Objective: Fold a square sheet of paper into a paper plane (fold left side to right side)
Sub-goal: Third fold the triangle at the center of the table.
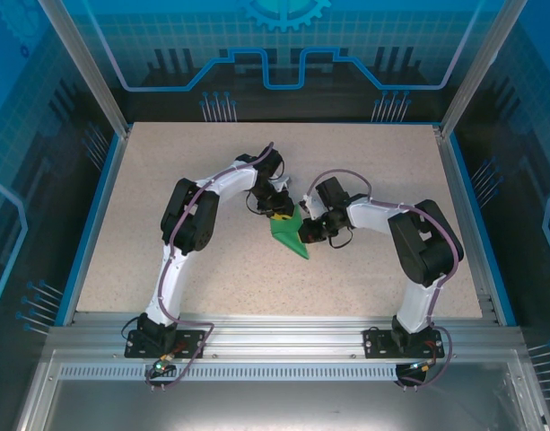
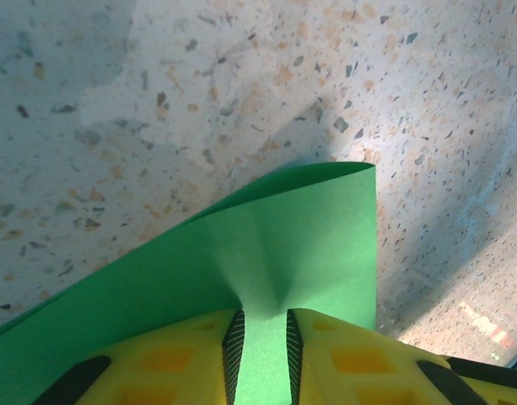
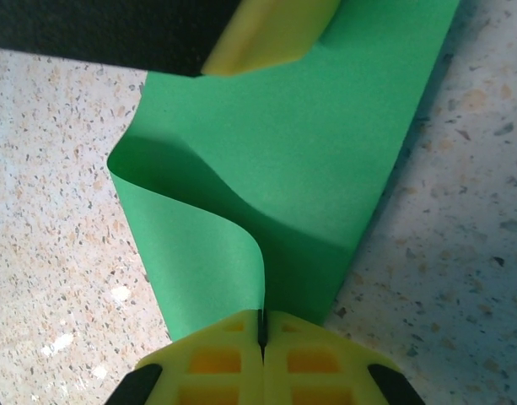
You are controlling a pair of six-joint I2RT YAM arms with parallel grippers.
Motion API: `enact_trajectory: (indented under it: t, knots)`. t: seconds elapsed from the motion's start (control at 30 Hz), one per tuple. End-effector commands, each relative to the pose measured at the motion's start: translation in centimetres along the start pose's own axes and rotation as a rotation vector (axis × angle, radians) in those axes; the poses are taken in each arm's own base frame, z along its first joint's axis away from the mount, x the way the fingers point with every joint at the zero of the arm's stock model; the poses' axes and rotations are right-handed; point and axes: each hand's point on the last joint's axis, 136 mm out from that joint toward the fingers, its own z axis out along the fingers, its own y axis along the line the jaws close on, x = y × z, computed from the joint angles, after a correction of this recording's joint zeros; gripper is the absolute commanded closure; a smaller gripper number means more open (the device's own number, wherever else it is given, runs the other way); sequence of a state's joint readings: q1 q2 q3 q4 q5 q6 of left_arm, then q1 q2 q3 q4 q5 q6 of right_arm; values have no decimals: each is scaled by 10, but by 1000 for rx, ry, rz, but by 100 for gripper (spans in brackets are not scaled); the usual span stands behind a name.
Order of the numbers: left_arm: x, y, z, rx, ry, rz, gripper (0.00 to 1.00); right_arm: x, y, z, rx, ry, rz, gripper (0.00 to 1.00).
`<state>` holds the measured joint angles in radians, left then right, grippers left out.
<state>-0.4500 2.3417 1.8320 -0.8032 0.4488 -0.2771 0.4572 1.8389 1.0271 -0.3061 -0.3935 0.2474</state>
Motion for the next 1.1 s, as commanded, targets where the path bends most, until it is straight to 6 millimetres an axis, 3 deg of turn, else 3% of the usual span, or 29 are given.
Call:
enact_trajectory:
  t: [0.0, 0.47, 0.6, 0.83, 0.97, 1.07]
  knots:
    - [24, 14, 18, -76, 90, -5, 73, 7, -10, 1, 14, 14, 36, 98]
    - [21, 6, 11, -56, 77, 2, 70, 19, -16, 11, 24, 71, 57, 98]
    - [11, -11, -9, -15, 36, 18, 67, 26, -21, 14, 37, 98, 60, 98]
    - [-7, -41, -62, 57, -55, 33, 57, 30, -23, 17, 43, 114, 65, 98]
    - [0, -46, -85, 63, -87, 26, 59, 31, -24, 18, 44, 115, 63, 98]
    - [17, -48, -88, 92, -72, 2, 65, 32, -24, 18, 46, 117, 63, 98]
